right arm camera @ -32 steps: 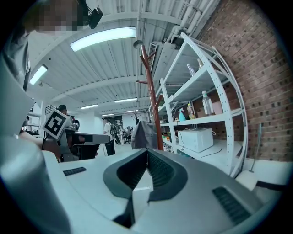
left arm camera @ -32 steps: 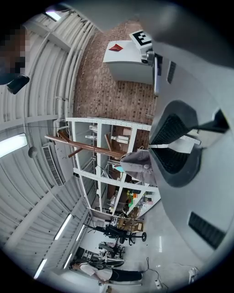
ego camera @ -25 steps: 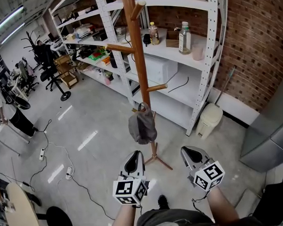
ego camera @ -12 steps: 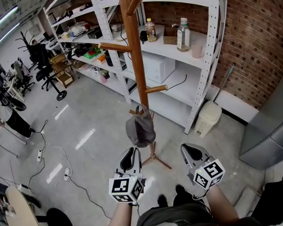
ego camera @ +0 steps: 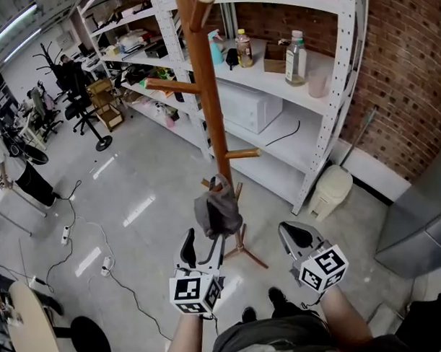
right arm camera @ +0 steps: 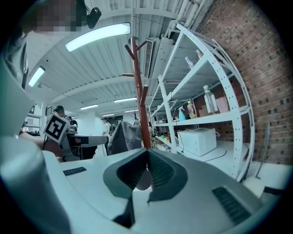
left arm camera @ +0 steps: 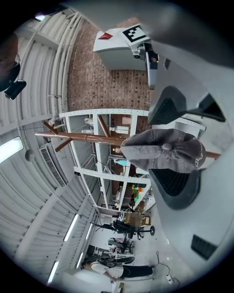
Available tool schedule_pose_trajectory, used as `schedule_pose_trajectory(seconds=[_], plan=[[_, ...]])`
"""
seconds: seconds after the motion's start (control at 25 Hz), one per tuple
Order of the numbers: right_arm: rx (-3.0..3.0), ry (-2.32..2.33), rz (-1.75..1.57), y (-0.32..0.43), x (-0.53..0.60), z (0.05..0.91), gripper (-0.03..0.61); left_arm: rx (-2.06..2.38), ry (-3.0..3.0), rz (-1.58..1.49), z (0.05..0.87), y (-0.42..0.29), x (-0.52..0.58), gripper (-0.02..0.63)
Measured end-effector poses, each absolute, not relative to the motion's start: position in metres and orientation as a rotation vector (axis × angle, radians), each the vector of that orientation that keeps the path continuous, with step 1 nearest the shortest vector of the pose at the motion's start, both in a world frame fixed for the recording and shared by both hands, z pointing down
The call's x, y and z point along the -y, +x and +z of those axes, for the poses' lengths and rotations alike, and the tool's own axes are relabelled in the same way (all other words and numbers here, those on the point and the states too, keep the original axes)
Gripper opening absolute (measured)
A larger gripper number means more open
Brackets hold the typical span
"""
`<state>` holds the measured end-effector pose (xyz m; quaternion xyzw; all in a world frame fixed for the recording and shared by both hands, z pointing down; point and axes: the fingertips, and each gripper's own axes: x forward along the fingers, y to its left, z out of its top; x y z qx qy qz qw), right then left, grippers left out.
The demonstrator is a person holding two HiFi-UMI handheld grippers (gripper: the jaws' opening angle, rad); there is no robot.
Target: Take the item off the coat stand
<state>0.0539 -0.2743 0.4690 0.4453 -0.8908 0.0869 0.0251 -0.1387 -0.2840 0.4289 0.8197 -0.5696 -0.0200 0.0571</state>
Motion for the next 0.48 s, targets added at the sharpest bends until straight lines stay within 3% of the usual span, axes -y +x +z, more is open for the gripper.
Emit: schedule_pose_trajectory(seconds=[0.48], plan=[[2.789, 1.301, 0.29, 0.067, 0.313, 0.472, 0.008, 1.758, 2.431, 0.024, 0.434, -0.13, 0.33, 0.324]])
